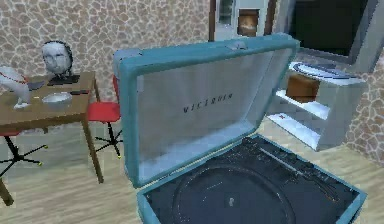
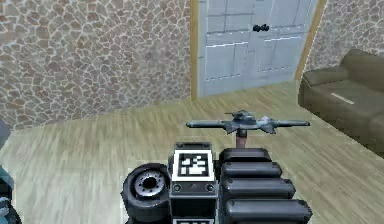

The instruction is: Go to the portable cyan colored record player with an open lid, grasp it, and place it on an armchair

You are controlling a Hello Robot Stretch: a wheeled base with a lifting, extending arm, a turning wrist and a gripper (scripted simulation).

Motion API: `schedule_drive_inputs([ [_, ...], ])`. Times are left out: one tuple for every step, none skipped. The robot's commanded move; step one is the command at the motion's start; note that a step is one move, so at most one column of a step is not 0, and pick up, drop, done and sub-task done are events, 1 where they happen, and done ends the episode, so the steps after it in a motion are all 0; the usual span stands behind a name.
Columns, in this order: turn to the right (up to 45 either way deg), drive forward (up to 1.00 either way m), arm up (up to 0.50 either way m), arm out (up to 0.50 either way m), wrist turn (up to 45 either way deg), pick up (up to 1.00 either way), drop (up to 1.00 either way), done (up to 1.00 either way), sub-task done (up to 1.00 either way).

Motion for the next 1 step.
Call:
schedule_drive_inputs([
  [-30.0, 0.0, 0.0, 0.0, 0.0, 0.0, 0.0, 0.0, 0.0],
])
